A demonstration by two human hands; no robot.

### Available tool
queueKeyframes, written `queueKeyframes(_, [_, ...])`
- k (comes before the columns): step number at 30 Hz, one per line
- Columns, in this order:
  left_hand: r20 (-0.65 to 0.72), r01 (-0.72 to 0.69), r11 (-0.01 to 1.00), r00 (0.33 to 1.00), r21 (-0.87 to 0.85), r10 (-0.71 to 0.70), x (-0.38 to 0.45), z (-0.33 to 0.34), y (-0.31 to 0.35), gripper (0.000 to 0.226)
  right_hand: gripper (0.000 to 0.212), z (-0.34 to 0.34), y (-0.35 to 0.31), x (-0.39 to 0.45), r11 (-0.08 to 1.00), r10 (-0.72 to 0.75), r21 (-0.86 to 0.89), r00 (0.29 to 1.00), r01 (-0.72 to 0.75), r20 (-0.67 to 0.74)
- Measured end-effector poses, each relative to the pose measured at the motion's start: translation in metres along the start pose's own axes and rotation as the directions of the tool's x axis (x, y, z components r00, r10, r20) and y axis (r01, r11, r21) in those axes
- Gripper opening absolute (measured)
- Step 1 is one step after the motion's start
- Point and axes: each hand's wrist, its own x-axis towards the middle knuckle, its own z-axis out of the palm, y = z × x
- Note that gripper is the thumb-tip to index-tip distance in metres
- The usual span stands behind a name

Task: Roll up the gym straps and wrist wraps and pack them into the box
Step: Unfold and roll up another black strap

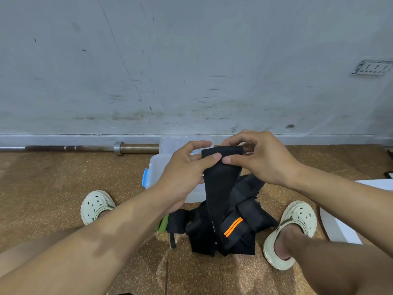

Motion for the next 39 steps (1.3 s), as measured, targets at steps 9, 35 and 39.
queueKeyframes(9, [0.009,0.043,0.998,0.999,-0.046,-0.043,-0.0017,0.001,0.0034,0.038,0.024,0.0045,0.0069,-0.0006,0.99,-0.056,0.119,0.99,0.071,-0.129])
queueKeyframes(35, [0.044,0.016,1.0,0.999,-0.016,-0.015,0.002,-0.0011,0.0025,0.043,0.029,0.0008,0.0017,-0.0038,0.961,0.044,0.275,0.997,-0.023,-0.07])
queueKeyframes(39, [0.041,-0.028,0.999,0.999,-0.028,0.029,0.0041,-0.0049,0.0008,0.054,0.029,-0.0018,0.0014,-0.003,0.958,0.08,0.277,0.997,-0.079,0.008])
